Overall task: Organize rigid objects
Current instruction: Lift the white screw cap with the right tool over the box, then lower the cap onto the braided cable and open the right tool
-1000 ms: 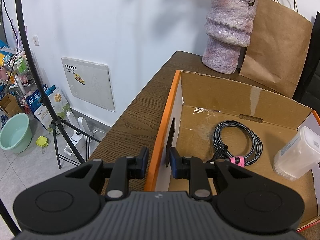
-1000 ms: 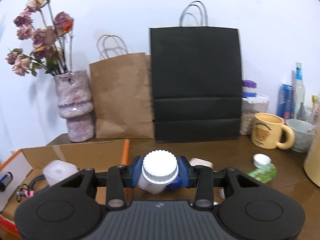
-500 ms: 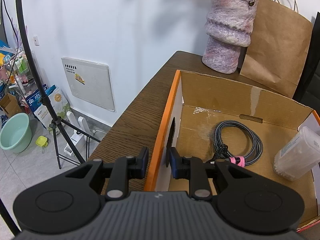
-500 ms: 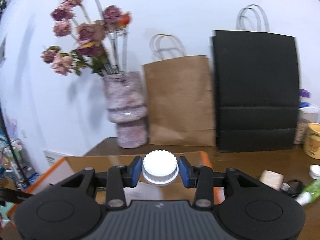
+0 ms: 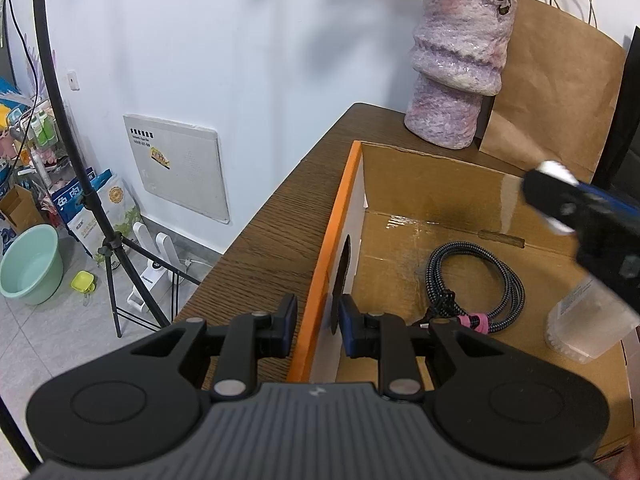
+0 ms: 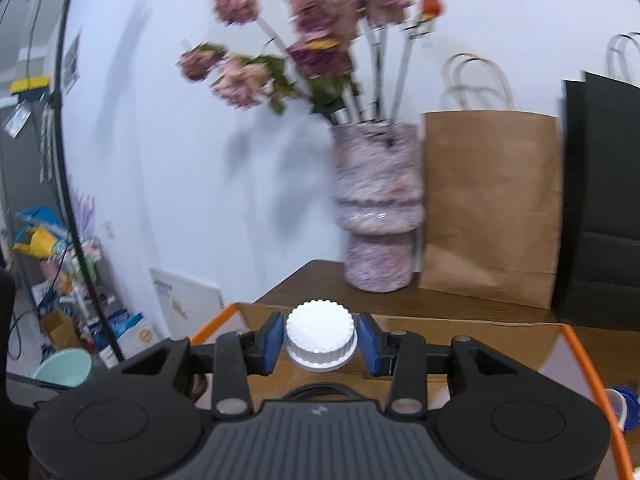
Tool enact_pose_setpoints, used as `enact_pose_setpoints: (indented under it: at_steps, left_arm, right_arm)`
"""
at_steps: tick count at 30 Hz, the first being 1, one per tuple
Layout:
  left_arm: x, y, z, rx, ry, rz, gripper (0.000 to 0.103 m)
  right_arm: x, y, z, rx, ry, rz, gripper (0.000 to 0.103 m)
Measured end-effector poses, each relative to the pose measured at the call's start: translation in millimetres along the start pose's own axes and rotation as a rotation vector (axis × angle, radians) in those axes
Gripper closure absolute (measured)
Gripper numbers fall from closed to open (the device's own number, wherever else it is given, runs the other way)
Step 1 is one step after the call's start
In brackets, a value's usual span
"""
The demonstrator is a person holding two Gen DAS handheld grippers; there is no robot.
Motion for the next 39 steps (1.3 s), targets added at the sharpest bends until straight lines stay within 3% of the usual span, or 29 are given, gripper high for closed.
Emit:
enact_pose_setpoints:
  at_steps: [7,19,23,25,27,29,39]
  left_arm:
    - [-1.2,-0.9,0.1,-0.002,0.001,-0.005,0.080]
    - [-1.4,-1.1,0.2,-0.001,0.000,-0.005,0.080]
    - [-1.4,-1.1,0.1,-0.002,0.000,-0.005,0.080]
    - [-1.6,-1.1,0.1,0.000,0.000,-0.005,0.080]
    - [-1.4,-1.1,0.2,-0.001,0.000,-0.006,0.080]
    - [-1.4,-1.2,0.3,-0.002,0.000,-0.005,0.080]
    - [-2.1,-0.9,0.5,-0.002,0.000,-0.007,0.080]
  right_arm:
    - [-16.6,17.9,8.2,0.043,0.080,-0.047,0.064]
    - [-16.4,13.4,12.3,0.050,0.124,-0.038,0.063]
    - [-11.9,6.8,9.3,0.049,0.123,-0.008,0.024]
    - [-10.8,5.3,7.3,0.057,0.129,0.000,0.020]
    - [-10.3,3.7,6.7,0.060,0.143,0.008,0.007]
    - [-9.4,2.5,6.4,0.056,0.158,0.011,0.002]
    - [-8.9,-0.2,7.1,0.056,0.194,0.030,0.001]
Point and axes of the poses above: each gripper's, at about its wrist camera, not at the fingertips, and x roughly against the way its jaws point, y to its left, z to its underside, the point moved 4 cm from there along -x, roughly the way its jaws point, and after that the axes turned 6 degrees about -y, right-handed, at the moved point
